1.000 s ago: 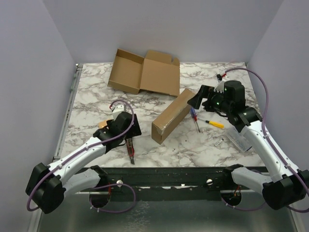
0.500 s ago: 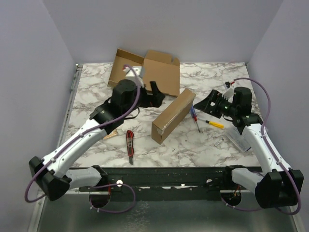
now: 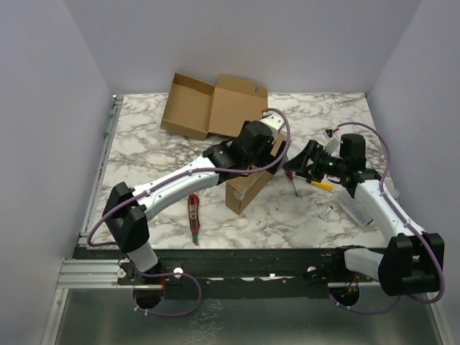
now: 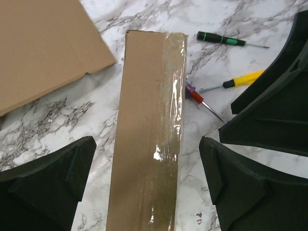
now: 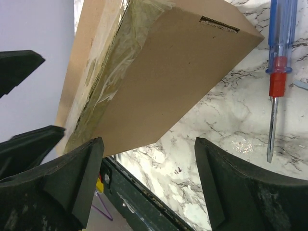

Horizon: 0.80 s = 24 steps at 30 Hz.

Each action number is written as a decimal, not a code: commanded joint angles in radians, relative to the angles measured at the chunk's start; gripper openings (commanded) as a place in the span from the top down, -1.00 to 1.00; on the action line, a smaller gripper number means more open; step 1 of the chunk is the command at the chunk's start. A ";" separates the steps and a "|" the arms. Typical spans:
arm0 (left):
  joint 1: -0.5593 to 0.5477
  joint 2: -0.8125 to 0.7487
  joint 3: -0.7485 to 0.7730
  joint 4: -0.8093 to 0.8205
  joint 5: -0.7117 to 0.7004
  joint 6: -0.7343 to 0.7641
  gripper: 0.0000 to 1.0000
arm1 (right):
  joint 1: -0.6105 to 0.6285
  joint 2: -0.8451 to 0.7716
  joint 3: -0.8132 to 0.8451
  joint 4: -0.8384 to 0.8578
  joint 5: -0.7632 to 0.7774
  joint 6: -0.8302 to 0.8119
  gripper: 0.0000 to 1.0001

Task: Unpack the express box
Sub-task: Adjust the express box at the center of the board.

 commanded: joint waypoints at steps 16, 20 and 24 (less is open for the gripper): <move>0.049 0.130 0.073 -0.086 -0.054 0.000 -0.56 | 0.001 0.010 -0.057 0.052 -0.063 -0.008 -0.59; 0.122 0.084 0.009 -0.035 0.080 -0.078 -0.32 | 0.034 0.054 -0.055 0.065 -0.074 -0.011 -0.55; 0.214 -0.006 -0.119 0.088 0.224 -0.178 -0.14 | 0.063 0.082 -0.057 0.087 -0.065 -0.007 -0.54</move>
